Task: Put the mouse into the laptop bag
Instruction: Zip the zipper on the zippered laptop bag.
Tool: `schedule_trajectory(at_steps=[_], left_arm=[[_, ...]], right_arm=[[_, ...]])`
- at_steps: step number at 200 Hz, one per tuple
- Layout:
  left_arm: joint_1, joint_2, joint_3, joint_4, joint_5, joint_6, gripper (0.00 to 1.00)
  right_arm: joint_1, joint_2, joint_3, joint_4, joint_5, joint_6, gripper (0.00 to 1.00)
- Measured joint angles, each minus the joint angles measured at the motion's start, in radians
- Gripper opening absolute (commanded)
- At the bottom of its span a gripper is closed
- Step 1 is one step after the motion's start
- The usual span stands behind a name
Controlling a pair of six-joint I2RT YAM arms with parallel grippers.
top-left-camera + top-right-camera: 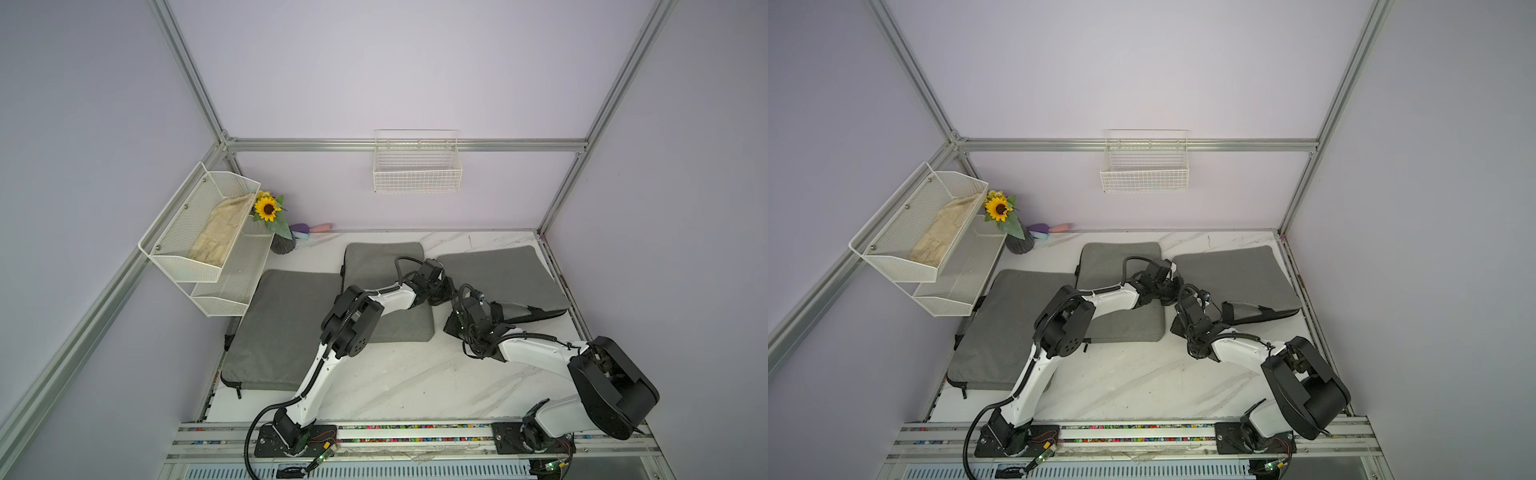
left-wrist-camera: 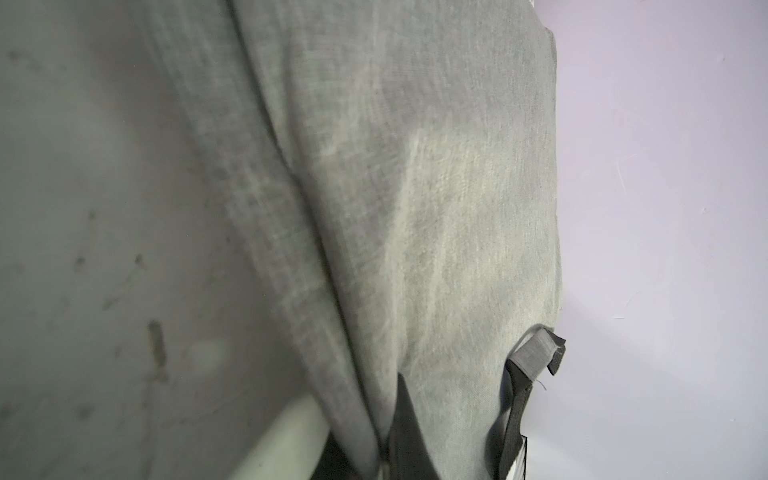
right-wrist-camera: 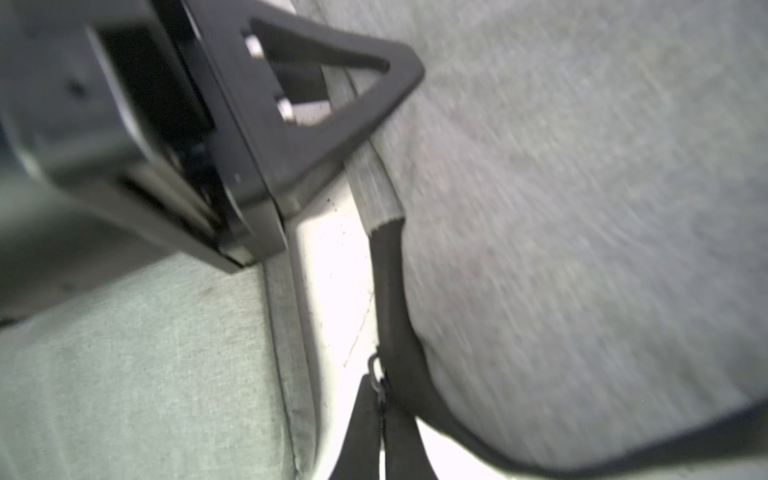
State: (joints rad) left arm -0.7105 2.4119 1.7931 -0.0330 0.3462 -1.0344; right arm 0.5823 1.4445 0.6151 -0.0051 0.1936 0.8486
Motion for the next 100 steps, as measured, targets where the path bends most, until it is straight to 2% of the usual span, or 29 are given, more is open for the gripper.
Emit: schedule_trajectory(at_steps=[44,100], left_arm=[[0.039,0.04,0.099,-0.1,0.052,0.05,0.0],[0.074,0.163,0.361,-0.294,0.131,0.134,0.01]], right_arm=[[0.004,-0.034,-0.021,0.024,0.0,0.0,0.0],[0.025,-0.004,-0.024,0.108,0.039,-0.002,0.0]])
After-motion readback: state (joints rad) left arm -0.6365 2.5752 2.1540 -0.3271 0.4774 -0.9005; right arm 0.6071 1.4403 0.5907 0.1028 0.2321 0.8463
